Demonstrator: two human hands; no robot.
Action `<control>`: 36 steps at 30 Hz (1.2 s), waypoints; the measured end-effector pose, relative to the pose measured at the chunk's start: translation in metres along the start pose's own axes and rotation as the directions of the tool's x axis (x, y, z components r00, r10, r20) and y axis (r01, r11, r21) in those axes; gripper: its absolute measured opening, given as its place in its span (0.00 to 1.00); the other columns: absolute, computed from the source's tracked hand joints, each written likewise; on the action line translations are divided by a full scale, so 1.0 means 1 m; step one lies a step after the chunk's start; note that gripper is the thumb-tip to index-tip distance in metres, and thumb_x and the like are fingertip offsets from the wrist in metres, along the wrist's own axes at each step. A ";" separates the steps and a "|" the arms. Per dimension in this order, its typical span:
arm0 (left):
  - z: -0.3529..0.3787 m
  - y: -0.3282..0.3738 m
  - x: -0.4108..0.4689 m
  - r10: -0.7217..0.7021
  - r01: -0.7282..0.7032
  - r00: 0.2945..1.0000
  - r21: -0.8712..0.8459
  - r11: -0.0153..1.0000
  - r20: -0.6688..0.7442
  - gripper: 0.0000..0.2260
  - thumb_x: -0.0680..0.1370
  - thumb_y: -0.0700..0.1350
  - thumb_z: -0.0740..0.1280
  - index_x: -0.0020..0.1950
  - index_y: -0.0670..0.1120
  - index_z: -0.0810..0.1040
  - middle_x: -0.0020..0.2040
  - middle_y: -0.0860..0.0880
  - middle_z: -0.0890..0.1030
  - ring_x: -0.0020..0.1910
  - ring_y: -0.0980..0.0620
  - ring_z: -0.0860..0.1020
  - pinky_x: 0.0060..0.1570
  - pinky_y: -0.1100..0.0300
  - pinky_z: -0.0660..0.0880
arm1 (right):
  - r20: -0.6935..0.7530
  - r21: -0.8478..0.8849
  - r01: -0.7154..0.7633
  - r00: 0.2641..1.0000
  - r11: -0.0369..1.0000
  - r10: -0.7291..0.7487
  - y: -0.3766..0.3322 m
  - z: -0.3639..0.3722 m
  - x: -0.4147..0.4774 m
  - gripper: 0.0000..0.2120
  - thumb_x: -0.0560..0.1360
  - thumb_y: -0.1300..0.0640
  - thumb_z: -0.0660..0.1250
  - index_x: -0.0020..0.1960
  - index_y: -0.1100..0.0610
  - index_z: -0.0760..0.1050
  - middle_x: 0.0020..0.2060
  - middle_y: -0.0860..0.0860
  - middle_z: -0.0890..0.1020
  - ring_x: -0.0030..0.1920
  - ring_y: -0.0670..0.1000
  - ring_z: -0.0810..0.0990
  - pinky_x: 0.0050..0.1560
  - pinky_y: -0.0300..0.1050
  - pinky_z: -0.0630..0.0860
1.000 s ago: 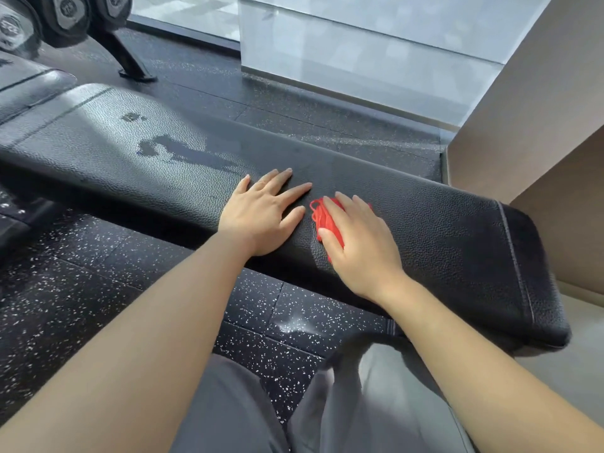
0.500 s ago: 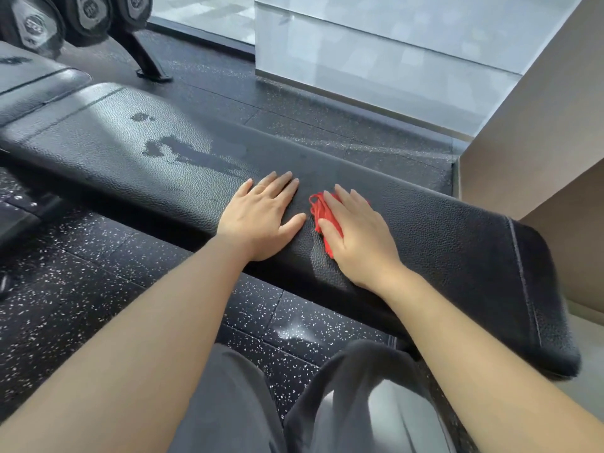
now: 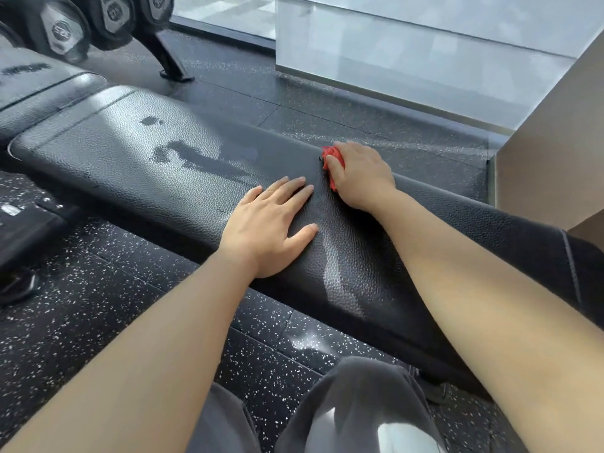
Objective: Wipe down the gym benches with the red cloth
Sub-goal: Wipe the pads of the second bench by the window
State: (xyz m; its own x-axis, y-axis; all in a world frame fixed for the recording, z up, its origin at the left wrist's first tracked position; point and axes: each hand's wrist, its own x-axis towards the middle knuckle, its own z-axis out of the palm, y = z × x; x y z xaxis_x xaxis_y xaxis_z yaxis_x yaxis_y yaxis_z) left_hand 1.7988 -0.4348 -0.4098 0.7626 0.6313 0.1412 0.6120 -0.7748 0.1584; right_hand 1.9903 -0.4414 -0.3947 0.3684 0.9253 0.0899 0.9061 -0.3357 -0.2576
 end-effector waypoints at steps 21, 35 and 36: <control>0.002 -0.001 0.001 0.006 -0.006 1.000 0.017 1.000 0.004 0.38 0.69 0.67 0.40 0.76 0.55 0.55 0.77 0.56 0.56 0.76 0.55 0.53 0.74 0.53 0.50 | -0.039 0.002 0.095 0.995 0.996 -0.094 0.004 0.001 -0.054 0.23 0.81 0.45 0.50 0.73 0.52 0.62 0.72 0.51 0.65 0.73 0.53 0.60 0.72 0.52 0.56; 0.001 0.002 -0.009 0.006 -0.006 1.000 0.050 0.999 0.008 0.34 0.73 0.64 0.44 0.77 0.52 0.55 0.77 0.55 0.55 0.76 0.54 0.52 0.73 0.54 0.49 | 0.000 0.022 0.227 0.974 0.974 -0.227 0.009 -0.017 -0.193 0.27 0.77 0.42 0.49 0.72 0.53 0.64 0.71 0.51 0.67 0.72 0.56 0.62 0.68 0.52 0.62; 0.001 0.003 -0.010 0.005 -0.006 1.000 0.054 0.999 0.010 0.34 0.73 0.64 0.44 0.77 0.52 0.55 0.77 0.55 0.55 0.76 0.54 0.52 0.73 0.54 0.49 | -0.040 -0.014 0.236 0.971 0.972 -0.237 0.012 -0.015 -0.208 0.27 0.77 0.42 0.50 0.71 0.53 0.65 0.70 0.53 0.69 0.71 0.58 0.64 0.66 0.53 0.64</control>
State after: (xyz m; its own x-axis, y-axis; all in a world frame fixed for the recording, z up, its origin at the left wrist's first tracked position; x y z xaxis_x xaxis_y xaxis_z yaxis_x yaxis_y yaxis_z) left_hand 1.7932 -0.4437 -0.4115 0.7677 0.6270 0.1326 0.6181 -0.7790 0.1052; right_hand 1.9273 -0.6404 -0.4019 0.1516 0.9707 0.1864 0.9703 -0.1101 -0.2155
